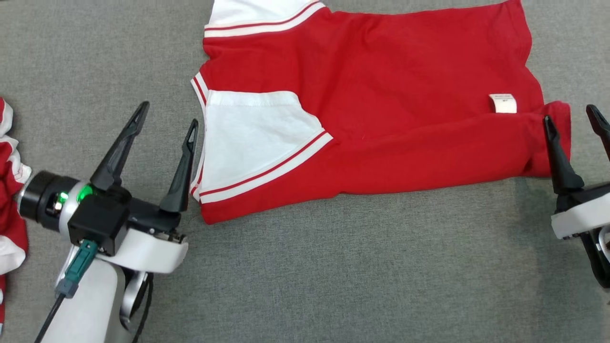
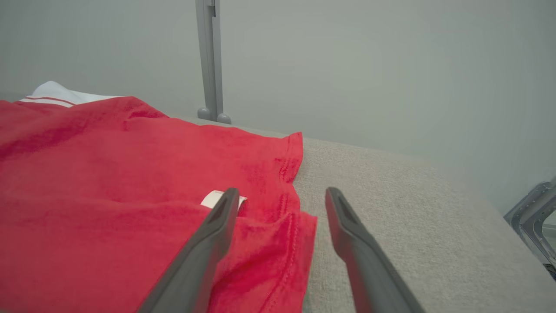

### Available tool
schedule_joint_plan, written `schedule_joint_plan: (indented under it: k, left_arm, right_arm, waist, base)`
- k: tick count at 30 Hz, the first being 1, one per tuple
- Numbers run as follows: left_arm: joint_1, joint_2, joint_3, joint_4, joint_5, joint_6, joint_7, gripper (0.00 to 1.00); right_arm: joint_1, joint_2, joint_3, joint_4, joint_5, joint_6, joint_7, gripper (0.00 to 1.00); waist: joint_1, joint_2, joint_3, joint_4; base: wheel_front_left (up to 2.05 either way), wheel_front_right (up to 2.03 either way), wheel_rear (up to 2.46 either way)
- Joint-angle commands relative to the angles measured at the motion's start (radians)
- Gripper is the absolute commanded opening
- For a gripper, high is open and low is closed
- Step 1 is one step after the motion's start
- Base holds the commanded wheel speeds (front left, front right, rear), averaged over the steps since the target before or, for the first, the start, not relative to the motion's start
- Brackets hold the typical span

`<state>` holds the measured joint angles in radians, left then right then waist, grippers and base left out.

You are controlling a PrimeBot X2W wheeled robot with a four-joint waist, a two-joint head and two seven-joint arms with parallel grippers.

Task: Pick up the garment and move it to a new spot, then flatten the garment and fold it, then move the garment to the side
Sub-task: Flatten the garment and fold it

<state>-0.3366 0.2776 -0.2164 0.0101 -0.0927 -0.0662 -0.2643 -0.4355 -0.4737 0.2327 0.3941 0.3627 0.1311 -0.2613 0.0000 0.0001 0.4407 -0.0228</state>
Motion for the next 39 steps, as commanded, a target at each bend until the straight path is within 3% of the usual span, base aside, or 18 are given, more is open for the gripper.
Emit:
schedule_joint_plan:
  k: [1,9,15,17,18,19,35,38,39]
  left_arm:
    - [0.023,-0.002,0.008,-0.006,-0.009,0.009,0.0,1.0]
    - [0.246,-0.058,-0.036,0.083,-0.094,-0.01,0.041,1.0]
    - [0.246,-0.054,-0.073,0.165,-0.111,-0.027,0.099,1.0]
    - [0.23,-0.049,-0.075,0.184,-0.111,-0.028,0.104,0.42]
    - [0.226,-0.05,-0.07,0.192,-0.117,-0.025,0.103,0.25]
    - [0.223,-0.047,-0.071,0.201,-0.117,-0.026,0.104,0.0]
    - [0.155,-0.012,-0.128,0.23,-0.076,-0.04,0.049,0.0]
    - [0.145,-0.007,-0.131,0.229,-0.073,-0.041,0.043,0.0]
    - [0.141,-0.002,-0.129,0.228,-0.073,-0.04,0.04,0.0]
  right_arm:
    - [0.019,-0.006,-0.009,-0.006,-0.008,-0.001,-0.005,1.0]
    - [0.139,0.023,-0.071,-0.049,-0.04,-0.001,-0.006,1.0]
    - [0.188,0.048,-0.065,-0.034,-0.037,-0.001,-0.006,1.0]
    - [0.188,0.051,-0.046,-0.027,-0.035,-0.001,-0.006,1.0]
    - [0.185,0.051,-0.037,-0.022,-0.032,-0.001,-0.006,1.0]
    - [0.18,0.05,-0.027,-0.014,-0.028,-0.001,-0.006,1.0]
    - [0.054,0.0,0.139,0.192,0.105,-0.001,-0.006,1.0]
    - [0.044,-0.016,0.176,0.198,0.127,-0.001,-0.004,0.0]
    - [0.043,-0.021,0.187,0.198,0.132,-0.001,-0.004,0.0]
  waist:
    - [0.0,-0.0001,-0.015,-0.006]
    - [0.0,-0.0001,-0.072,-0.021]
    - [0.0,-0.0001,-0.089,-0.022]
    - [0.0,-0.0001,-0.088,-0.027]
    - [0.0,-0.0001,-0.087,-0.028]
    - [0.0,-0.0001,-0.085,-0.03]
    - [0.0,-0.0001,-0.064,0.009]
    - [0.0,-0.0001,-0.062,0.016]
    - [0.0,-0.0001,-0.061,0.017]
  base:
    - [0.0,0.0,0.0]
    - [0.0,0.0,0.0]
    - [0.0,0.0,0.0]
    - [0.0,0.0,0.0]
    - [0.0,0.0,0.0]
    - [0.0,0.0,0.0]
    - [0.0,0.0,0.0]
    - [0.0,0.0,0.0]
    - [0.0,0.0,0.0]
